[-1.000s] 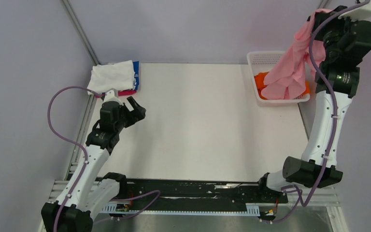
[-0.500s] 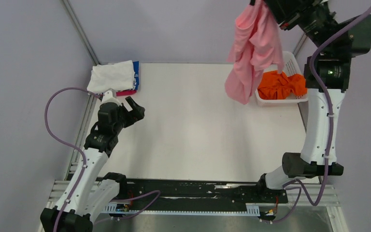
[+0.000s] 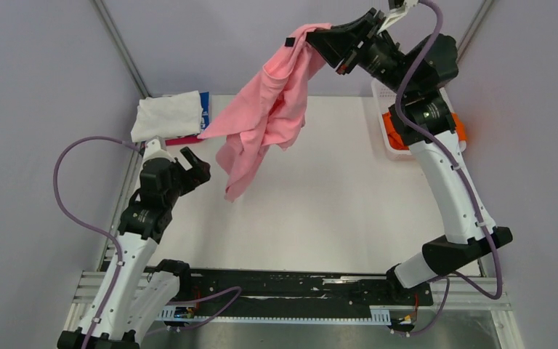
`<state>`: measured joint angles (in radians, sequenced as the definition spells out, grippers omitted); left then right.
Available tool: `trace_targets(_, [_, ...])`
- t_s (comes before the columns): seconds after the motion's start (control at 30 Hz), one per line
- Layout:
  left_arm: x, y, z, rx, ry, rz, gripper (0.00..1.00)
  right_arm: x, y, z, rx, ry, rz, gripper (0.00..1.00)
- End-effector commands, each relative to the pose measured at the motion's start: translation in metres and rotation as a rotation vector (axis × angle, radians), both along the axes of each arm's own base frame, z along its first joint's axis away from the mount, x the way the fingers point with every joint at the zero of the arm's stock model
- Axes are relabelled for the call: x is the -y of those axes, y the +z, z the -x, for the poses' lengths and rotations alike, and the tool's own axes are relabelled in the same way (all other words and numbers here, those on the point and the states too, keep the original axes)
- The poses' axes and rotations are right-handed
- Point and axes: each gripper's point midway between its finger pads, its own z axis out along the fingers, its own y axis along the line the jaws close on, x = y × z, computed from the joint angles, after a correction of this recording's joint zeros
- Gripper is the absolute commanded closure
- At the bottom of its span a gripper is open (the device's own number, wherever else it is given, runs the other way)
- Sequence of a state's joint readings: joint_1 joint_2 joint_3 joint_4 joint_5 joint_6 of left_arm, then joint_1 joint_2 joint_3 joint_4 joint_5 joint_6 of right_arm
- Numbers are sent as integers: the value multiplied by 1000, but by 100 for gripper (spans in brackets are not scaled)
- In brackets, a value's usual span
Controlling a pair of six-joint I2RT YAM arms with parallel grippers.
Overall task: Fold and stack the t-shirts
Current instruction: Move the tshirt to the center of the board, then flatten out the tshirt
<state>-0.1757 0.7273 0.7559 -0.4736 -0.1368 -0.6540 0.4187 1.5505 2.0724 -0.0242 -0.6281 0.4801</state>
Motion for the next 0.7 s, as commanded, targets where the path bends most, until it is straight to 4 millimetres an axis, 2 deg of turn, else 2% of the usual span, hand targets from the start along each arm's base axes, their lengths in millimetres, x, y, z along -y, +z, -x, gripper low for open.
trace_targets(0.0, [-7, 21, 3, 24, 44, -3, 0, 38, -53, -45, -167, -322, -35, 100])
trace_targets(0.07, [-7, 16, 3, 2, 43, 0, 0, 67, -108, -56, -296, -488, -20, 100])
trace_targets(0.13, [-4, 9, 3, -25, 36, 8, 0, 102, -184, -65, -452, -668, 19, 99])
trace_targets(0.23, [0, -8, 4, -84, 24, 16, 0, 165, -315, -65, -692, -958, 140, 86])
trace_targets(0.27, [0, -15, 5, -112, 22, 14, 0, 185, -354, -58, -778, -1031, 182, 79])
trace_targets(0.3, [2, -22, 6, -135, 16, 19, 0, 201, -384, -51, -854, -1072, 221, 64])
trace_targets(0.33, [4, -30, 7, -166, 9, 22, 0, 212, -406, -43, -918, -1100, 250, 33])
trace_targets(0.37, [5, -37, 9, -191, 6, 26, 0, 220, -420, -38, -960, -1126, 275, 5])
trace_targets(0.4, [9, -44, 11, -220, -14, 35, 0, 222, -426, -35, -970, -1131, 306, 1])
trace_targets(0.5, [20, -65, 18, -294, -67, 60, 0, 197, -418, -38, -922, -977, 367, 0])
trace_targets(0.57, [32, -77, 24, -337, -125, 98, 0, 166, -417, -38, -871, -816, 426, 0])
trace_targets(0.67, [47, -95, 33, -401, -191, 136, 0, 117, -429, -35, -800, -642, 557, 0])
